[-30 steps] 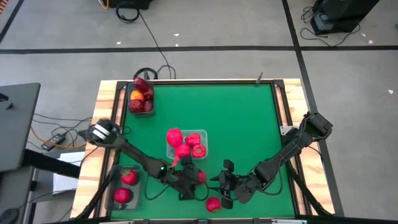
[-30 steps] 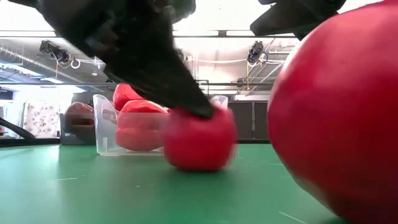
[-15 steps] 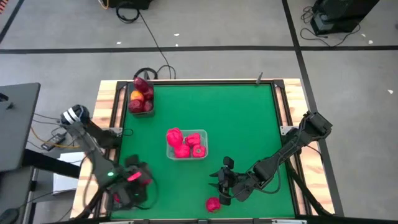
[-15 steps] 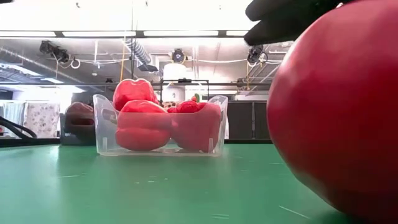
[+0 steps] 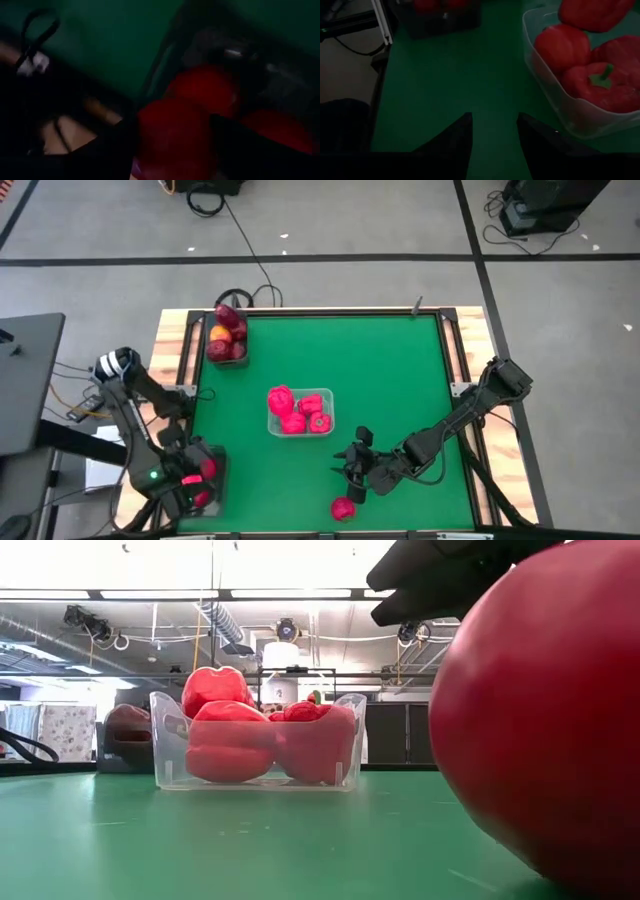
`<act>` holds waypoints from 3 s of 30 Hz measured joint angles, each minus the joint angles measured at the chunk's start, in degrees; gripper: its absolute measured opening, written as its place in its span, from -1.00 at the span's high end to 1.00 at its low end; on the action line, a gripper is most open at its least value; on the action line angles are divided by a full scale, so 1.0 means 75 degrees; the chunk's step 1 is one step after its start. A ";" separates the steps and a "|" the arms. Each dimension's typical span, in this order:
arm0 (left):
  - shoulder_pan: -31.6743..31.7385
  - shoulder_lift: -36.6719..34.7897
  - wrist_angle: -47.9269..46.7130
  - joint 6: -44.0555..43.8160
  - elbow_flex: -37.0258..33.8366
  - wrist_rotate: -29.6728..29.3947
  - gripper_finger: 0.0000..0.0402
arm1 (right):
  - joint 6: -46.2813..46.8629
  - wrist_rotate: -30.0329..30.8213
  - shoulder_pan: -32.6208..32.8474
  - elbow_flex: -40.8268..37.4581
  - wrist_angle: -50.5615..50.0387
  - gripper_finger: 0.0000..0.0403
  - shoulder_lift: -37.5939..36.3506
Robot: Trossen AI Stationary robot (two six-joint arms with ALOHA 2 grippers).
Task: Sort produce into baskets
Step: Put the red tomato into the bottom black bin
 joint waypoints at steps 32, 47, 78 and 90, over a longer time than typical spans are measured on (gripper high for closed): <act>0.2061 0.1024 0.8015 0.7733 0.0486 -0.4637 -0.94 | 0.0456 -0.3495 0.0603 0.0006 -0.0185 -0.37 -0.0082; 0.3707 0.3510 1.3441 0.8717 0.0486 -0.1938 -0.94 | 0.0958 -0.1814 0.1043 0.0006 -0.1199 -0.37 -0.0082; 0.4582 0.5827 1.5708 0.8014 0.0751 0.0049 -0.34 | 0.2034 -0.1484 0.1304 0.0006 -0.1846 -0.37 -0.0082; 0.4481 0.3387 1.1065 0.8943 0.0731 -0.0608 -0.34 | 0.2000 -0.0744 0.1546 0.0006 -0.1922 -0.37 -0.0082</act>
